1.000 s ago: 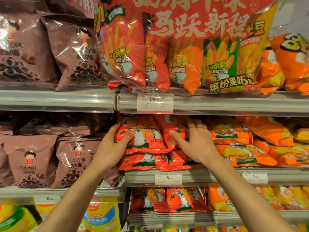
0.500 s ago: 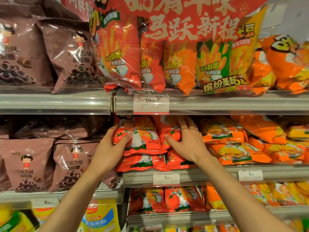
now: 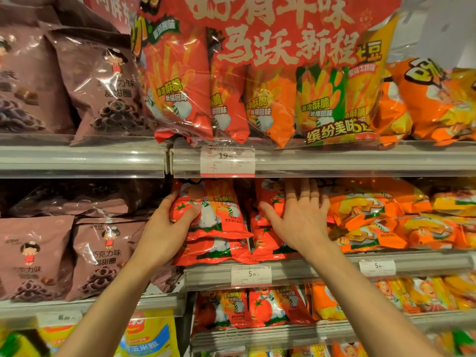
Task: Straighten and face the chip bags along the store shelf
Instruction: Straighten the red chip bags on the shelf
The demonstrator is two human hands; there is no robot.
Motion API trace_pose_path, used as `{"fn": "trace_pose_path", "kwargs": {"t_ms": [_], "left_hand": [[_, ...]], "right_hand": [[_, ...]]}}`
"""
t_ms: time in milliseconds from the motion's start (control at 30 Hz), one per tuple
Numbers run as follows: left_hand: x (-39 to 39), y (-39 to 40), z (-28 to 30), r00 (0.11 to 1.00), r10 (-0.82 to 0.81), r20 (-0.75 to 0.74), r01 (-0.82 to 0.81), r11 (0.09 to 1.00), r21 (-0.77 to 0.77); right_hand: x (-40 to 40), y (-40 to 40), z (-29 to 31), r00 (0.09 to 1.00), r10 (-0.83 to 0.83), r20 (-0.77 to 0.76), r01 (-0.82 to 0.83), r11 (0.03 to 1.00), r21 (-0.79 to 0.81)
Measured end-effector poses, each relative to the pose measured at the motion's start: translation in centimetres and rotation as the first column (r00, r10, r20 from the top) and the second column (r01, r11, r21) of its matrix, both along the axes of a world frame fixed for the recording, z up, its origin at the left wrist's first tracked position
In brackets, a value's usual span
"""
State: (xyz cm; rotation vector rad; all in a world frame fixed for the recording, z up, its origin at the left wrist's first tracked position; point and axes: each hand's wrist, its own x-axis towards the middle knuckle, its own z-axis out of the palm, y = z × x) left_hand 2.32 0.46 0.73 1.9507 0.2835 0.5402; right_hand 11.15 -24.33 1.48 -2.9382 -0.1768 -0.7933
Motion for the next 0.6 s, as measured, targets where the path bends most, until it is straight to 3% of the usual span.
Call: {"fn": "trace_pose_path", "kwargs": {"t_ms": [133, 300, 400, 500, 600], "left_hand": [[0.0, 0.0, 0.1, 1.0, -0.011, 0.002, 0.011, 1.0, -0.005], [-0.2, 0.0, 0.1, 1.0, -0.015, 0.001, 0.015, 1.0, -0.012], [-0.8, -0.1, 0.2, 0.999, -0.028, 0.024, 0.029, 0.999, -0.021], [-1.5, 0.0, 0.3, 0.998, -0.056, 0.022, 0.057, 0.997, -0.044], [-2.4, 0.1, 0.2, 0.996, -0.079, 0.029, 0.081, 0.994, -0.069]], "right_hand": [[0.7, -0.4, -0.8, 0.99, 0.138, -0.006, -0.138, 0.989, -0.059], [0.8, -0.5, -0.4, 0.988, 0.135, -0.073, -0.133, 0.99, 0.037], [0.2, -0.3, 0.0, 0.978, 0.208, 0.003, -0.207, 0.973, 0.102], [-1.8, 0.8, 0.2, 0.924, 0.336, 0.182, -0.373, 0.897, 0.236], [-3.9, 2.8, 0.4, 0.884, 0.465, 0.053, -0.439, 0.784, 0.438]]}}
